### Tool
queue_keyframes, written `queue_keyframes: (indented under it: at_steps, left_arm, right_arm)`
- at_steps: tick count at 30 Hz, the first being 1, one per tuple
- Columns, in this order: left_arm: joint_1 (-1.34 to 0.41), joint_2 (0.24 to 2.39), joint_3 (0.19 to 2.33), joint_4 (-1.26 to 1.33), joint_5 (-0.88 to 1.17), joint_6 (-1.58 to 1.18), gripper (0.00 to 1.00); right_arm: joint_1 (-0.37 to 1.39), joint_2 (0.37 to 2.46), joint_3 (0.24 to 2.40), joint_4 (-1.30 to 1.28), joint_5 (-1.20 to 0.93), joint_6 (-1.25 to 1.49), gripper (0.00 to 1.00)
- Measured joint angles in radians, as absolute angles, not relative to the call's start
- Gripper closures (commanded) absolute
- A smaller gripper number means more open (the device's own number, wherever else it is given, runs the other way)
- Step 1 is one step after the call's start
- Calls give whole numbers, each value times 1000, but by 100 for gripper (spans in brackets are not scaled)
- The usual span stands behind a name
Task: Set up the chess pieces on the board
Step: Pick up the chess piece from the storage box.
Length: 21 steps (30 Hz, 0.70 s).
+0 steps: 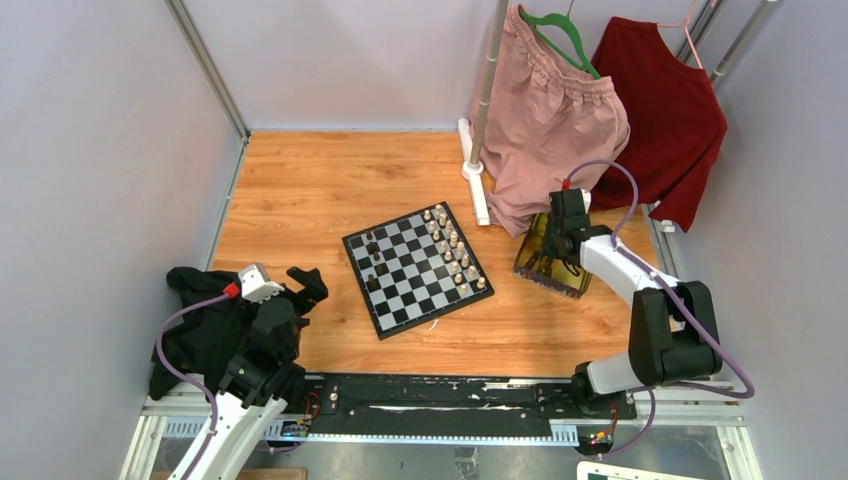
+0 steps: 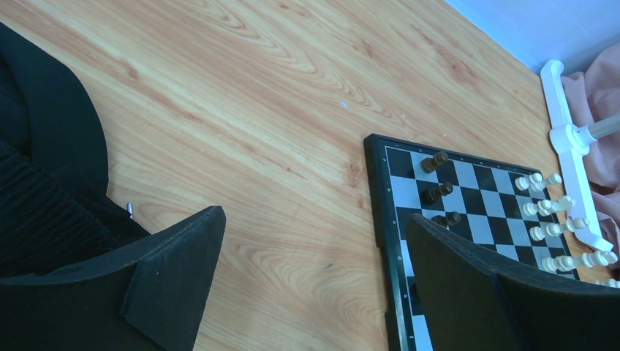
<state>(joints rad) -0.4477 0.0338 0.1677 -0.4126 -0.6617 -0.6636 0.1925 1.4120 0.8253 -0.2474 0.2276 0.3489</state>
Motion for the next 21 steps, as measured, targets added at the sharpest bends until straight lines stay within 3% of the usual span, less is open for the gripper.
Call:
queue_keyframes:
  at_steps: [8,10,14,21]
  left_arm:
    - [-448,34,168,-413,-661,-664,0]
    - [-448,34,168,-413,-661,-664,0]
    - [-448,34,168,-413,-661,-663,0]
    - [-448,34,168,-413,-658,-662,0]
  right_arm:
    - [180,1443,825,-234,216,349,75]
    - [178,1447,825,-231,212,349,86]
    - [174,1447,825,-228,210,351,100]
    - [174,1445,825,-229,210,351,100]
